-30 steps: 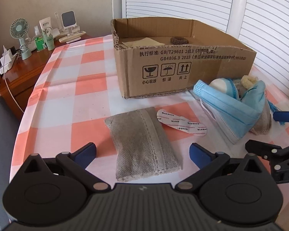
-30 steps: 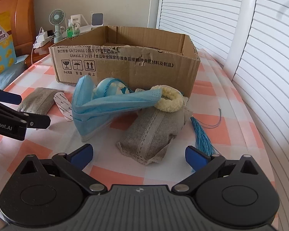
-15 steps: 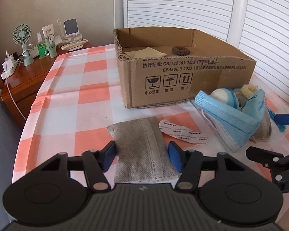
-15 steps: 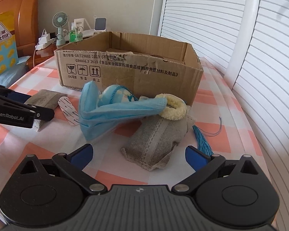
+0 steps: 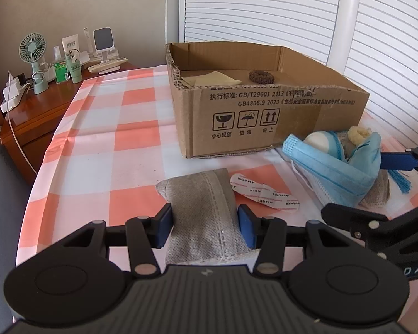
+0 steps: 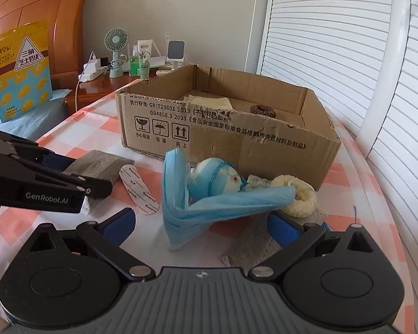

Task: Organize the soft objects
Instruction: 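Reach the left tool to the grey fabric pouch and grasp it, then grasp the blue face mask with the right tool while the left tool lifts the pouch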

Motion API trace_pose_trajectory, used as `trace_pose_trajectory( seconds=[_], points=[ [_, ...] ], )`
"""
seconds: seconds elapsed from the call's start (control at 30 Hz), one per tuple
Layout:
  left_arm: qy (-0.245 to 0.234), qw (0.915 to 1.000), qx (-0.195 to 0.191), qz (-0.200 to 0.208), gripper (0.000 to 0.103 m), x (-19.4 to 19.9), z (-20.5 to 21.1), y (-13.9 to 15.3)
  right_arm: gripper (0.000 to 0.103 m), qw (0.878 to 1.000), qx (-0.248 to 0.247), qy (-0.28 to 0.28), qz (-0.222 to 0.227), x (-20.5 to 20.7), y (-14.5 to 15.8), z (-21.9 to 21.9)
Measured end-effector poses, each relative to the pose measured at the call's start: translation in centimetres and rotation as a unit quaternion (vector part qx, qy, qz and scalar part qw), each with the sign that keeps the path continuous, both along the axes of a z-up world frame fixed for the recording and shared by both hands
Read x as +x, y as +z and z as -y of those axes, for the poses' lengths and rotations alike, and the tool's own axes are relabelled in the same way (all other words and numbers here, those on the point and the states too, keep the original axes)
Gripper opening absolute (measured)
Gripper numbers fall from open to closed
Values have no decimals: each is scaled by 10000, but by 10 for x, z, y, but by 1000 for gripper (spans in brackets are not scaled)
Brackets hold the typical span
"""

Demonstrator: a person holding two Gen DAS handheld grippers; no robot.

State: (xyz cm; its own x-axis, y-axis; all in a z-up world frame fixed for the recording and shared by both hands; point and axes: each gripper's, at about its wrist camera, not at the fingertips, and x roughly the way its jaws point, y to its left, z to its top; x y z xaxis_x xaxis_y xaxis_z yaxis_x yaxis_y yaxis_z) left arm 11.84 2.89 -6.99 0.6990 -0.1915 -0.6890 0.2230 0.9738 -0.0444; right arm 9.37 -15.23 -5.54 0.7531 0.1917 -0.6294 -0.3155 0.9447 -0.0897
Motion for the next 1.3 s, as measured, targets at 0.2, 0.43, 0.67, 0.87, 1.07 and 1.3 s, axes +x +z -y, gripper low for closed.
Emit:
trace_pose_trajectory(
  seconds=[0.2,0.43,0.67,0.87,1.07,1.3],
  points=[
    [9,10000,-15,11,50,0,-2,-1,80,9998,-154,-107,31,12,-1,-10],
    [45,10000,12,17,50,3,-1,-1,40,9995,-278,-153,-40,10,-1,-15],
    [9,10000,-14,12,39,2,-3,2,24,9997,-217,-94,17,3,5,-12],
    [-121,9999,86,-13,30,-3,-4,11,23,9999,-144,-9,81,-4,15,-9],
    [-247,9996,116,-20,30,-13,-9,23,22,9993,-213,144,284,-20,31,-3],
    [-424,9988,229,107,30,-24,-11,42,22,9980,-232,183,559,-31,57,11]
  ],
)
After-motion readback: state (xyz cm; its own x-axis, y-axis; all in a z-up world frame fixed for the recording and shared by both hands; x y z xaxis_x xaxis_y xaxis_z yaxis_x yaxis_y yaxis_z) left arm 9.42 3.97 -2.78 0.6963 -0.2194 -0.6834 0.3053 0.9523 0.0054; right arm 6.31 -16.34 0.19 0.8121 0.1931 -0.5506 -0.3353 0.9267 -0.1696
